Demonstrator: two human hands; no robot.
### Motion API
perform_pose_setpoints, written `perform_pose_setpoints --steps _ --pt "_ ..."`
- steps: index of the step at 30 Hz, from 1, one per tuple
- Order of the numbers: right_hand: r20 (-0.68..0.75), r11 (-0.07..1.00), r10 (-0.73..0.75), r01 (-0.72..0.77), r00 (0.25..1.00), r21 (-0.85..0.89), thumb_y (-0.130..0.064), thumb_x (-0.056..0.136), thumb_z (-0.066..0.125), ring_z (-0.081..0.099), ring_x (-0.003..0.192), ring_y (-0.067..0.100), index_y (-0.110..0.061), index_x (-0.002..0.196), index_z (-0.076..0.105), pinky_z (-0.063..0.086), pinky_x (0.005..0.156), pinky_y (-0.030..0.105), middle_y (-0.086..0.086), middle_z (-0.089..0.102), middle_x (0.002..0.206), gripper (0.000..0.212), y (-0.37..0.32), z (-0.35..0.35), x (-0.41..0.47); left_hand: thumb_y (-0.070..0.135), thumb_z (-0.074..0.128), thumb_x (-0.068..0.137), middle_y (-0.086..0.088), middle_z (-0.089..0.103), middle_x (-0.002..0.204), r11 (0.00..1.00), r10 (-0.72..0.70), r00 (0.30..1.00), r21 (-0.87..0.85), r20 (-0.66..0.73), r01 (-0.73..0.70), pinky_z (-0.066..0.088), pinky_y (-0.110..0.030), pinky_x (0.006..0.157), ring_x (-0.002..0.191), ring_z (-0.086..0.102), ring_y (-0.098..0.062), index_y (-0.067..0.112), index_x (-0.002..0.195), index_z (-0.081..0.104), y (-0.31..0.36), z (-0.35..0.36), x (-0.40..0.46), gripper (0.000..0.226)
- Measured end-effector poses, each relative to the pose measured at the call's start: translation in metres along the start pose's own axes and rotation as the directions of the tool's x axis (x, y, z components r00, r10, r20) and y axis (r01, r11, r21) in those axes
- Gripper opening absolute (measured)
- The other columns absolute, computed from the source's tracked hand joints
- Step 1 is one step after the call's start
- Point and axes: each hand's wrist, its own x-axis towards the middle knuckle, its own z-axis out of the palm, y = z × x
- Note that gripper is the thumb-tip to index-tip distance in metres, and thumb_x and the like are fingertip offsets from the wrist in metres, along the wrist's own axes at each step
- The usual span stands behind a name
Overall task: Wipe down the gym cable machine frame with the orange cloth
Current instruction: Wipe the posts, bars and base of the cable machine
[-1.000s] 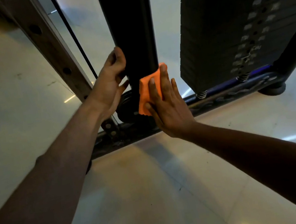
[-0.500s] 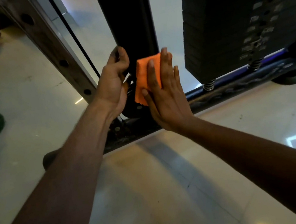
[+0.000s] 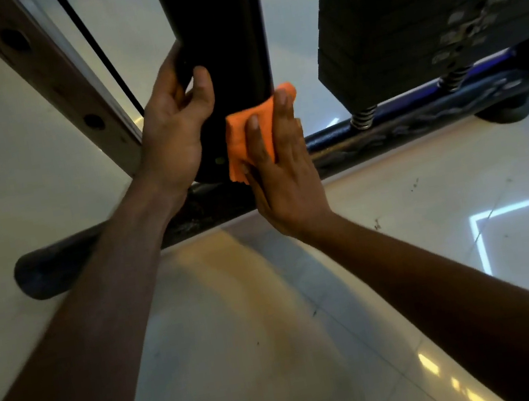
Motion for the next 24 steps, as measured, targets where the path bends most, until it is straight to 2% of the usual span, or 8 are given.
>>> perform_pose_setpoints --steps 4,10,13,15,17,21,22,24 --pt "0.164 0.998 0.024 -0.016 0.986 -0.053 -0.033 0.115 0.052 -0.009 0.165 0.049 -0.03 0.168 -0.025 0.014 0.126 0.074 0.035 -0.008 0.174 0.093 0.02 0.009 -0.043 0.011 0.049 0.114 -0.009 0.05 0.162 0.996 0.033 0.999 0.084 0.003 -0.033 0.047 -0.027 0.117 0.148 0.051 -0.012 0.004 0.165 0.031 -0.003 -0.003 -0.001 0.054" --pt "0.001 0.989 0.128 -0.128 0.992 0.081 -0.034 0.116 0.049 -0.006 0.165 0.048 -0.02 0.165 -0.021 0.009 0.13 0.069 0.036 -0.009 0.173 0.087 -0.007 0.002 0.001 0.008 0.045 0.115 -0.01 0.034 0.173 0.976 0.092 0.994 0.192 0.062 -0.103 0.037 -0.03 0.126 0.16 0.033 -0.015 0.003 0.17 0.017 -0.03 -0.005 -0.017 0.062" --pt "0.057 0.997 0.065 -0.067 0.996 0.026 -0.037 0.115 0.049 -0.006 0.165 0.049 -0.03 0.165 -0.028 0.01 0.129 0.071 0.037 -0.007 0.173 0.092 0.01 0.007 -0.022 0.008 0.047 0.114 -0.011 0.03 0.175 0.947 0.15 0.985 0.272 0.088 -0.168 0.032 -0.042 0.131 0.163 0.028 -0.019 0.001 0.17 0.014 -0.036 -0.003 -0.021 0.064" --pt "0.146 0.999 0.038 -0.033 0.989 -0.034 -0.038 0.115 0.05 -0.005 0.165 0.049 -0.031 0.165 -0.03 0.01 0.128 0.072 0.04 -0.002 0.172 0.095 0.025 0.013 -0.043 0.012 0.048 0.114 -0.006 0.034 0.173 0.892 0.173 0.983 0.412 0.07 -0.186 0.036 -0.043 0.129 0.16 0.035 -0.016 0.003 0.17 0.015 -0.041 -0.002 -0.024 0.066" --pt "0.184 0.998 0.05 -0.041 0.982 -0.054 -0.039 0.115 0.048 -0.002 0.165 0.05 -0.028 0.166 -0.03 0.009 0.128 0.072 0.04 -0.001 0.172 0.094 0.027 0.016 -0.049 0.015 0.051 0.113 -0.012 0.034 0.172 0.791 0.231 0.971 0.57 0.063 -0.225 0.035 -0.046 0.129 0.16 0.033 -0.022 0.001 0.169 0.017 -0.051 -0.001 -0.031 0.067" --pt "0.072 0.975 0.179 -0.187 0.981 0.122 -0.034 0.114 0.044 -0.005 0.167 0.044 -0.008 0.169 -0.009 0.006 0.129 0.072 0.034 -0.009 0.175 0.08 0.003 0.019 -0.031 0.007 0.056 0.108 -0.022 0.025 0.174 0.616 0.321 0.945 0.745 0.057 -0.254 0.021 -0.047 0.134 0.164 0.019 -0.039 -0.005 0.166 0.021 -0.067 0.005 -0.047 0.069" --pt "0.053 0.97 0.199 -0.205 0.979 0.131 -0.035 0.114 0.044 -0.005 0.167 0.044 -0.007 0.169 -0.008 0.006 0.129 0.072 0.034 -0.009 0.175 0.081 0.002 0.02 -0.03 0.007 0.057 0.107 -0.023 0.024 0.174 0.594 0.335 0.94 0.76 0.065 -0.264 0.02 -0.048 0.134 0.164 0.018 -0.04 -0.006 0.166 0.021 -0.07 0.006 -0.049 0.07" --pt "0.053 0.985 0.162 -0.165 0.985 0.055 -0.042 0.115 0.045 -0.004 0.166 0.047 -0.019 0.168 -0.025 0.007 0.129 0.072 0.033 -0.011 0.174 0.091 0.011 0.023 -0.033 0.008 0.059 0.106 -0.025 0.023 0.174 0.547 0.355 0.931 0.791 0.078 -0.275 0.019 -0.049 0.135 0.164 0.016 -0.043 -0.007 0.165 0.021 -0.074 0.006 -0.051 0.072"
